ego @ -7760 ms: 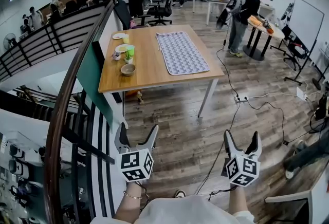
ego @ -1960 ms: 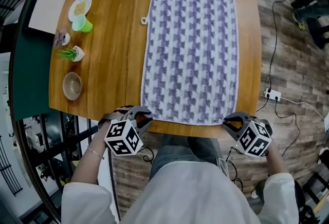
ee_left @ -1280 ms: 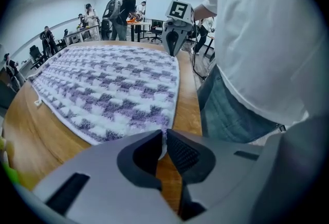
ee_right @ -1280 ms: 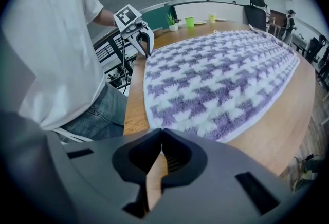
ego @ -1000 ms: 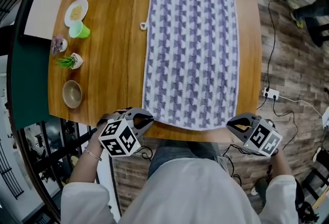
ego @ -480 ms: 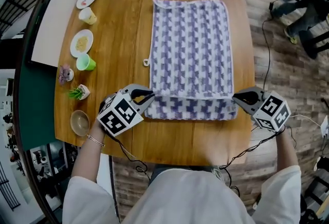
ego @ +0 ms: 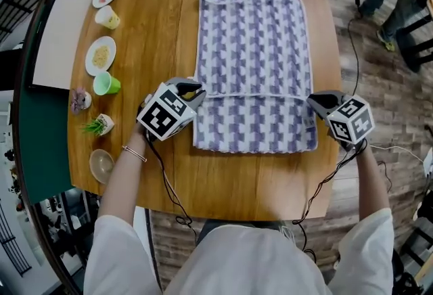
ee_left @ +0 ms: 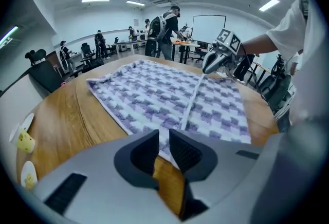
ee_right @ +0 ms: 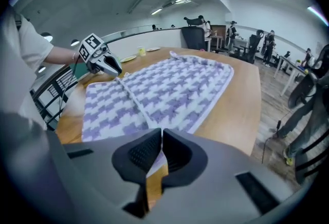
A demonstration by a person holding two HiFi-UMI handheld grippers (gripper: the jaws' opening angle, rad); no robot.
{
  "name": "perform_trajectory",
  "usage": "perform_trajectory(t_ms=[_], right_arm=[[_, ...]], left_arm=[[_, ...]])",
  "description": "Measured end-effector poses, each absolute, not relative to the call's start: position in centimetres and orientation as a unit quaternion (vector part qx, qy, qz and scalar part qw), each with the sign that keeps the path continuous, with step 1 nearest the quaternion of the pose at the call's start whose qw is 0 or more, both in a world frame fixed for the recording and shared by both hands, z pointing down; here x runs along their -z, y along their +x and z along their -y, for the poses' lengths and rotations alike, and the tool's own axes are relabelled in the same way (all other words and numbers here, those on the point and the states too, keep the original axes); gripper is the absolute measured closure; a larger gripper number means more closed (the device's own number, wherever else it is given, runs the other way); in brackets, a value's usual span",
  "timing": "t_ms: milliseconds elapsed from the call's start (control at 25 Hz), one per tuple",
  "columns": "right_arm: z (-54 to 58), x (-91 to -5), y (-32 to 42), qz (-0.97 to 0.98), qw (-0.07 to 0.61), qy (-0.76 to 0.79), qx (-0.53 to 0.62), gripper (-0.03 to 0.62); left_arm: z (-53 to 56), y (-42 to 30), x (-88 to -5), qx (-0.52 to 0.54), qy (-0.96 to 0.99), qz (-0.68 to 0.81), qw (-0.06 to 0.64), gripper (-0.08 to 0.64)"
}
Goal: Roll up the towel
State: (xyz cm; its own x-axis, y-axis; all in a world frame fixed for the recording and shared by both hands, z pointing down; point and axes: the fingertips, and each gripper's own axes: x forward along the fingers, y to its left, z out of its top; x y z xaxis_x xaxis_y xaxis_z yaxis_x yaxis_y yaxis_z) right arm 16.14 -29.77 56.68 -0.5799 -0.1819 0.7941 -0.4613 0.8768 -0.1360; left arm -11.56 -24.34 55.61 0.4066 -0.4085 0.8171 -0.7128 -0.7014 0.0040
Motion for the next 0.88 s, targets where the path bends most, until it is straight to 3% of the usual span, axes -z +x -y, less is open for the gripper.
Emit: perform_trajectory(t_ms=[80,160,360,520,880], right_arm=[[30.3,-56.6,16.6,0.869,0.418,0.213,-0.157,0.567],[30.4,-56.0,17.1,0.869,0.411,0.226,-0.157,0.485],[26.4,-53.0,17.7,0.886,0.397,0.188,-0.148,0.454],[20.6,-53.4,17.2,0.884,0.442,0.093,-0.123,0.405],[19.8,-56.8,16.4,0.869,0.494,0.021,-0.032,0.399]], left_arm=[[24.4,-11.8,-54.9,-0.410,0.823,0.351,0.178,0.480],[23.8,-11.8,-53.9,-0.400,0.826,0.355,0.176,0.443],[18.3,-9.7,-51.9,-0.421,0.842,0.302,0.148,0.388],[13.5,-8.3,-53.5,-0.475,0.835,0.248,0.123,0.377],[13.9,-7.3,-56.3,-0.526,0.811,0.247,0.070,0.377]])
